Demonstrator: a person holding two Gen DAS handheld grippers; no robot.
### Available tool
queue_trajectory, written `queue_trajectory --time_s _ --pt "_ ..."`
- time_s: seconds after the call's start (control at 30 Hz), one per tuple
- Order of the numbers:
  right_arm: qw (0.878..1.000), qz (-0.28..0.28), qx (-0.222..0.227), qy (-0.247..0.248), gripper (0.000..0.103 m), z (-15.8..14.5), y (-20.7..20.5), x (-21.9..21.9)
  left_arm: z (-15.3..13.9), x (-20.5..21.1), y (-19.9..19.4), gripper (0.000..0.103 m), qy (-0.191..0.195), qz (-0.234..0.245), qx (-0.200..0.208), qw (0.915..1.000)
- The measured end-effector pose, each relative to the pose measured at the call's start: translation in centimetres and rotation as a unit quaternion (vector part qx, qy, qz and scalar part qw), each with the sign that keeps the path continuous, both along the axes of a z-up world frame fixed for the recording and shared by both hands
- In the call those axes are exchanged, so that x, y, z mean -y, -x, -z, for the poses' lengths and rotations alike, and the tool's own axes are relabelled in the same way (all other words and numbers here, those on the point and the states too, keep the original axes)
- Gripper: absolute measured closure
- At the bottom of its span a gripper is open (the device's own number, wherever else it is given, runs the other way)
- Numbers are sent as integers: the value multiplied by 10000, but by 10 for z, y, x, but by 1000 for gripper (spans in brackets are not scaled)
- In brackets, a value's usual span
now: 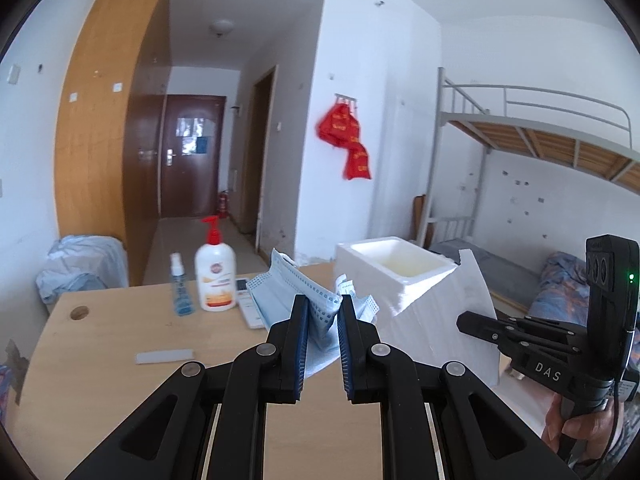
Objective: Organize soft objects
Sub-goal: 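Lift the mask and tissue and carry both tools toward the white foam box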
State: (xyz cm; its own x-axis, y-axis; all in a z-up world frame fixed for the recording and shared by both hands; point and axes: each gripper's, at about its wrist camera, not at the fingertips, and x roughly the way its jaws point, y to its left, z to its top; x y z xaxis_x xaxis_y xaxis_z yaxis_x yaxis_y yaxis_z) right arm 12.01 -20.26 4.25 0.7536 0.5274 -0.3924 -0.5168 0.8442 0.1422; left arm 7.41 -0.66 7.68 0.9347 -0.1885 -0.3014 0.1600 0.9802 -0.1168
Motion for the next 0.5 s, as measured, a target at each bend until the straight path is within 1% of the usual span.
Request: queue_trajectory --time_s 0.27,0.5 --pt "9987 498 80 -41 100 -3 9 37 -2 30 -8 88 11 415 8 9991" --pt "9961 870 156 -54 100 -9 16 58 -1 53 -13 88 3 733 -32 9973"
